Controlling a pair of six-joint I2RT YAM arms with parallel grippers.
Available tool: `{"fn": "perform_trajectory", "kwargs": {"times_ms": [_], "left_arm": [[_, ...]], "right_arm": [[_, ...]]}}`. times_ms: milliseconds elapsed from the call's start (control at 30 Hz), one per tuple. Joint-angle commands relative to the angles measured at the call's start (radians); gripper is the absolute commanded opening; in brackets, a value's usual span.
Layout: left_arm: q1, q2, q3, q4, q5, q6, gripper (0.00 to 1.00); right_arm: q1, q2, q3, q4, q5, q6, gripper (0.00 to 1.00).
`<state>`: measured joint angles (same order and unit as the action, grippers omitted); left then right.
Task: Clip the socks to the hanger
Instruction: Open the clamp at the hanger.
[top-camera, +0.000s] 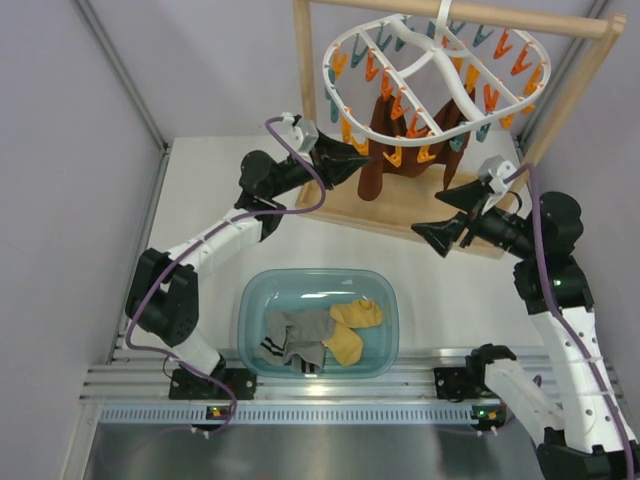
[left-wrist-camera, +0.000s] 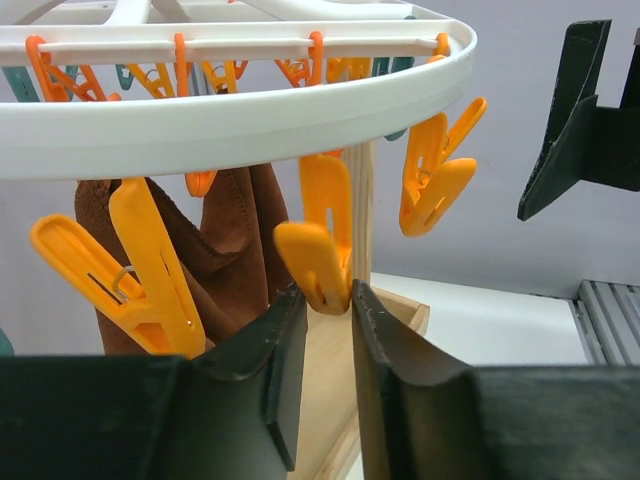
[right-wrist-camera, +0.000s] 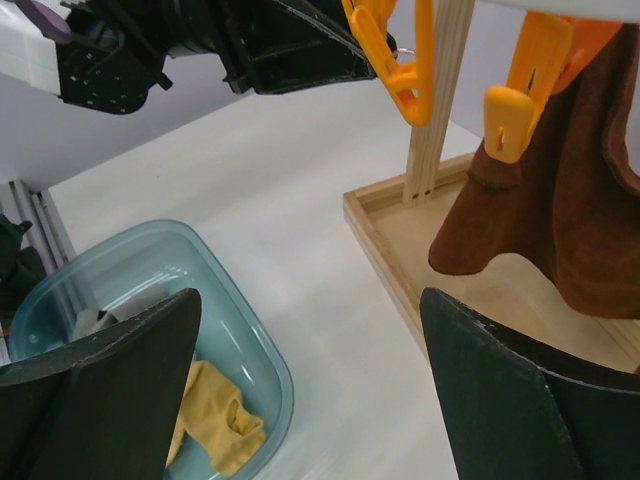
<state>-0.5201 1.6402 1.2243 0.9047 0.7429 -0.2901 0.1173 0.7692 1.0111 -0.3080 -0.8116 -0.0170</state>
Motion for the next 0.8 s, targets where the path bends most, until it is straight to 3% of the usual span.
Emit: {"fn": "perform_trajectory", "kwargs": {"times_ms": [0,133,300,533,767], "left_arm": [[-0.004,-0.063,0.023,-0.003,-0.007,0.028,0.27],[-0.004,-0.1,0.02,-0.102,-0.045,0.086,0.06],[-0.004,-0.152,0.035,-0.257,-0.095,0.206,0.0],[-0.02,-0.221,0.034,-0.404,-0.123,0.31,0.0],[-0.034,-0.26,0.083,-0.578,-0.146,0.31,0.0]], "right_arm": [[0.071,0.024,0.044,0.138,0.07,0.104,0.9],[0.152,0.071,0.069,0.199,0.192,0.158,0.85],[0.281,0.153,0.17,0.225,0.36,0.295,0.74],[0.404,0.245,0.239,0.286,0.52,0.296,0.66],[0.481,0.301,0.302,0.3,0.538,0.348,0.61]]}}
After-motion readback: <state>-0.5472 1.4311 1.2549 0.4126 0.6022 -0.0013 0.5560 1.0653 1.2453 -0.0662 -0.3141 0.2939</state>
